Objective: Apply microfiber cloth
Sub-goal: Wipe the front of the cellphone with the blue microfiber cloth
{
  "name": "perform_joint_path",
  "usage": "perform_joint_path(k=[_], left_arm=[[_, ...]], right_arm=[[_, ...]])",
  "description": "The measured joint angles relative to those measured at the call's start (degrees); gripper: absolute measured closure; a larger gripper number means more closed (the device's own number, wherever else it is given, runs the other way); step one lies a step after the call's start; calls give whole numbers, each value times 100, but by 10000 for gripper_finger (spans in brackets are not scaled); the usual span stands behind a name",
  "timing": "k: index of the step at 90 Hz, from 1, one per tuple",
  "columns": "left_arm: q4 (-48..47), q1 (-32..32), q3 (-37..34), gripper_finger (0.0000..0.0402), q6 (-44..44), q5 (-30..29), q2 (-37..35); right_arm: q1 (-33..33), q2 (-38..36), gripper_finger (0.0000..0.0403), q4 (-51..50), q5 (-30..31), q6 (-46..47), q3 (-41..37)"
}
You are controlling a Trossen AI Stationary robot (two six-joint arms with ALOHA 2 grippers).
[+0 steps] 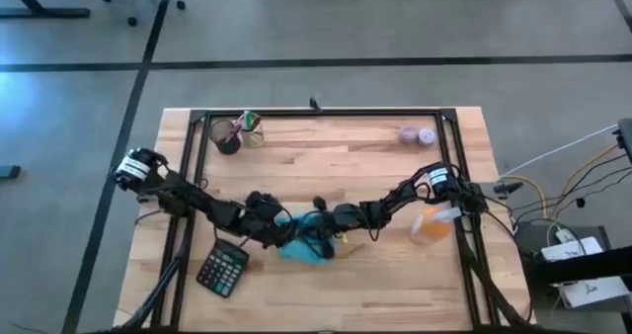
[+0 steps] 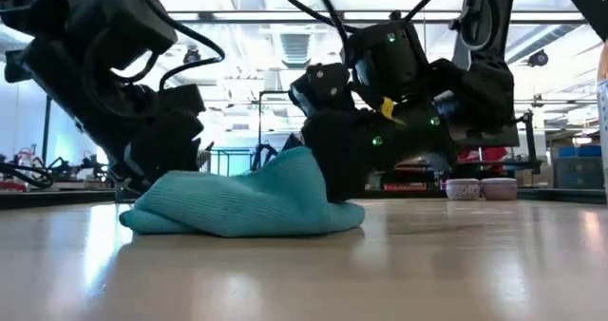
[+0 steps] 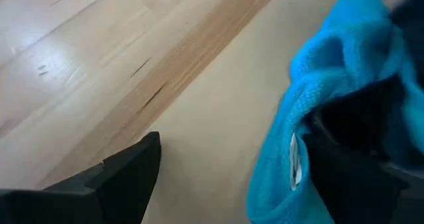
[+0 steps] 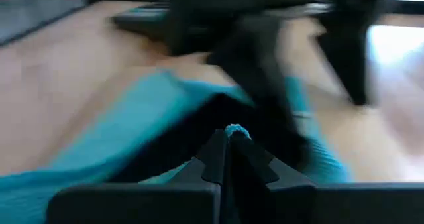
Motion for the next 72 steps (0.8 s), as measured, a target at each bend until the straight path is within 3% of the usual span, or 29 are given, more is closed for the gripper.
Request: perform_joint_path(k=[10,17,41,63,72], left_arm=[[24,16,-14,53,-46,5,102],[34,24,-22,53,-82,0,149],[185,25,-33,53,-101,-43,176],[225,26,-37,53,-106,-46,178],[227,26,-37,53,-110,-48,178]], right_arm=[[3,1,403,-182,-880,-19,92],[7,-8,403,-452,-941,-22,190],[-31,-3,403,-663,145,63,386],[-71,-1,403,-667,1806,656,365],[-74,-5,403,-644,2091,800,312]])
